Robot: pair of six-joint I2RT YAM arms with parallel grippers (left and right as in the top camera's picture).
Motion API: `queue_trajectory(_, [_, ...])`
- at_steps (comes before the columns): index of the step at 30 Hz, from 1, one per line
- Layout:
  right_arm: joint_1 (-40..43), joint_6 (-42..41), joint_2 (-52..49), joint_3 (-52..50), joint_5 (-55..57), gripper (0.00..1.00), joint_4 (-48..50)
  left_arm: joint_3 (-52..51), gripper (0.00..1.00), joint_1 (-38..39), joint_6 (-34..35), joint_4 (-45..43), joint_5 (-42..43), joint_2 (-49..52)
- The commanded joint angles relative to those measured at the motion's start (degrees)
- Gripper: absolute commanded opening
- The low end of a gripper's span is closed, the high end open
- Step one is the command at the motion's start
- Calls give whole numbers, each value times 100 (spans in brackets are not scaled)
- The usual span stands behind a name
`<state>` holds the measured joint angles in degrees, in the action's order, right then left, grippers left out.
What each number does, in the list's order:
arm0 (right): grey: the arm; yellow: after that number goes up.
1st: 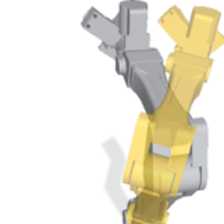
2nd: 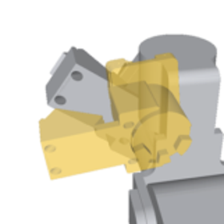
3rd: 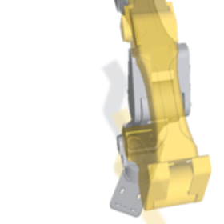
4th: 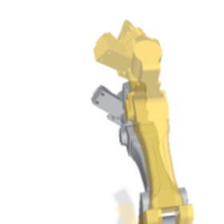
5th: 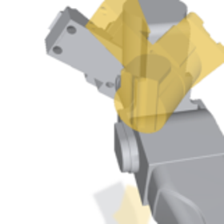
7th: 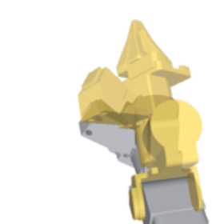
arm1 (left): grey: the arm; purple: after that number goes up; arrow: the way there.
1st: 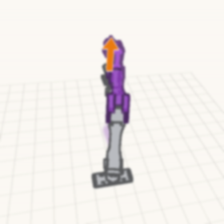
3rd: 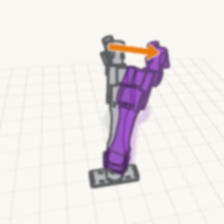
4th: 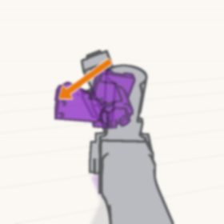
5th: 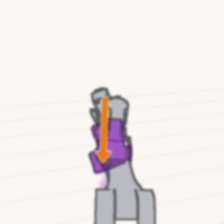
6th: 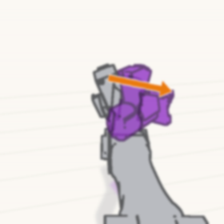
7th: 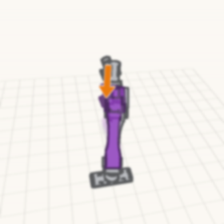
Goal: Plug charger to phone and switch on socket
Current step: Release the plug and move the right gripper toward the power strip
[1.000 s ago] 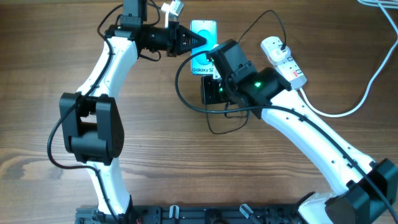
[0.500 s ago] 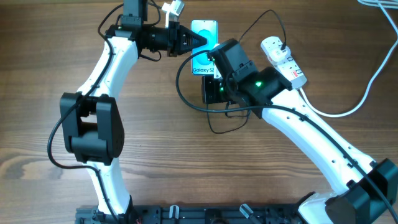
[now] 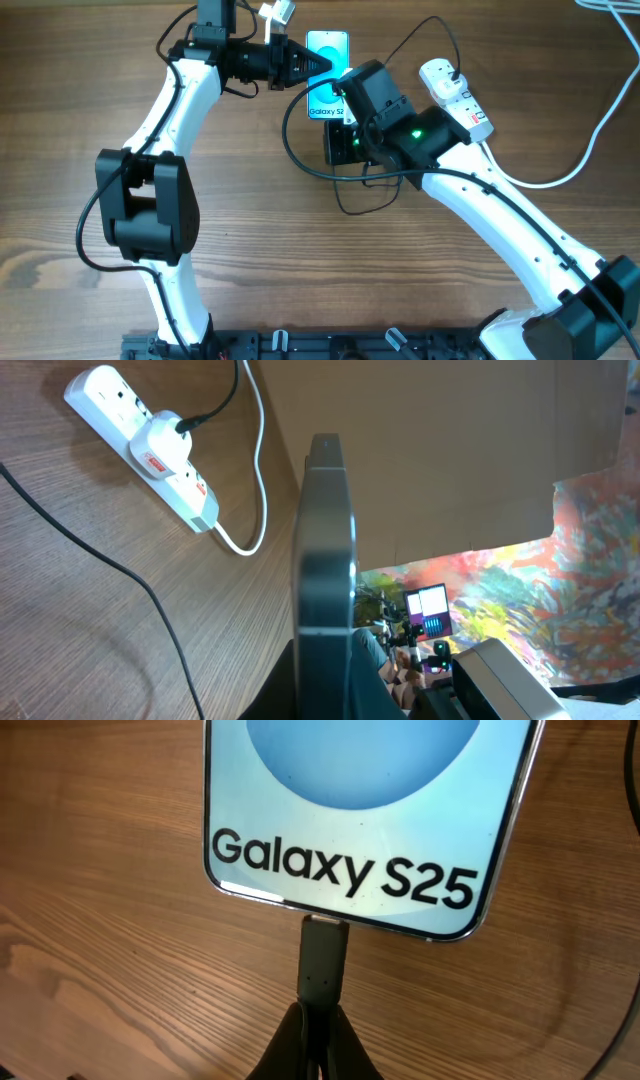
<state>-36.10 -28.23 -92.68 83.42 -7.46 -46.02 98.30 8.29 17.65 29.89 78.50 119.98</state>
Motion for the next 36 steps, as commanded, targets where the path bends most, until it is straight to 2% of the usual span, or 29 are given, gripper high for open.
queue_trajectory(1, [131, 103, -76, 328, 461, 5, 439, 26, 4, 61, -140, 85, 330, -212])
queue_trajectory(13, [131, 245, -74, 625, 837, 6, 562, 26, 4, 61, -144, 114, 260, -212])
queue_trajectory(15, [131, 269, -74, 730, 870, 10, 487, 26, 4, 61, -142, 114, 260, -212])
queue_trajectory(16, [131, 280, -74, 811, 879, 20, 422, 26, 4, 61, -142, 114, 260, -212])
queue_trajectory(18, [131, 271, -74, 935, 874, 26, 297, 26, 4, 61, -140, 114, 216, -212])
queue_trajectory(22, [131, 271, -74, 1071, 785, 48, 76, 26, 4, 61, -136, 116, 44, -212])
queue_trajectory(23, [131, 256, -72, 1084, 787, 58, 17, 26, 4, 61, -138, 116, -46, -212])
queue_trajectory(24, [131, 254, -61, 1088, 789, 64, -22, 26, 4, 61, -136, 125, -179, -212])
queue_trajectory(25, [179, 216, -33, 1088, 793, 72, -111, 26, 4, 61, -138, 249, -544, -212])
queue_trajectory(27, [420, -83, 28, 1088, 787, 82, -323, 26, 4, 61, -157, 660, -1316, -210])
queue_trajectory(30, [1139, -175, 55, 1088, 651, 90, -748, 11, 4, 101, -730, 1421, -1943, -160])
queue_trajectory(32, [1613, -170, 52, 1086, 479, 95, -1010, -57, 4, 164, -739, 1488, -2085, -87])
queue_trajectory(36, [2205, 39, 52, 1080, 448, 97, -1462, -140, 4, 310, -654, 1451, -2430, 205])
